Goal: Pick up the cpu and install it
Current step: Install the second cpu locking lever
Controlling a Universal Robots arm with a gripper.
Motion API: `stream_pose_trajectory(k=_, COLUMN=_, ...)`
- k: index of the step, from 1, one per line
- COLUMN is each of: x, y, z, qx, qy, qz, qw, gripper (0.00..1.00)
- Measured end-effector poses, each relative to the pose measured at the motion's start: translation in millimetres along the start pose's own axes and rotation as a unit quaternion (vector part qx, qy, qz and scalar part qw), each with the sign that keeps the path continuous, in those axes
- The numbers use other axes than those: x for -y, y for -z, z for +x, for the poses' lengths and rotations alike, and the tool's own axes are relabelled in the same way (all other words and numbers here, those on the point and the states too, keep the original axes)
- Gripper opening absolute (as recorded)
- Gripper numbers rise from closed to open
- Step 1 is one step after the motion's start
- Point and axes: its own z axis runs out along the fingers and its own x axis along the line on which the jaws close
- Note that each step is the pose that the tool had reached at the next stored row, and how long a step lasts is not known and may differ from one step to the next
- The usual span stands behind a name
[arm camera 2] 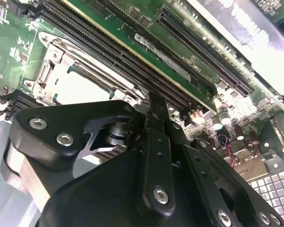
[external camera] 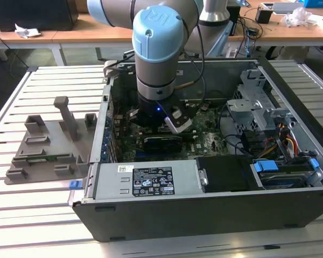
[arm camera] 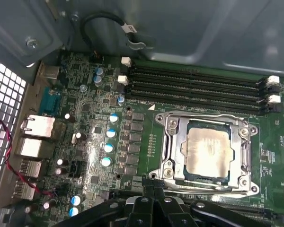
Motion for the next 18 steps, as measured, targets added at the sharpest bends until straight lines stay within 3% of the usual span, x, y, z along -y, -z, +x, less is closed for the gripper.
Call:
stream_pose_trajectory(k=11, x=-3.2, y=-4.0, z=-1.2, qx=-0.0017, qy=0.002, qz=-0.0013, qw=1.0, gripper=0.11)
stream_pose_trajectory(k=12, x=-2.8, y=-5.5, z=-2.2, qx=-0.0035, qy=0.002, qz=-0.0015, qw=1.0, gripper=0.11)
stream_pose_trajectory(k=15, x=-2.1, y=-8.0, z=-4.3, qx=-0.0046, qy=0.002, qz=-0.0069, qw=1.0, gripper=0.11)
stream_pose_trajectory(k=18, x=-2.0, y=-8.0, z=-4.5, qx=-0.0048, qy=0.002, qz=-0.007, qw=1.0, gripper=0.11)
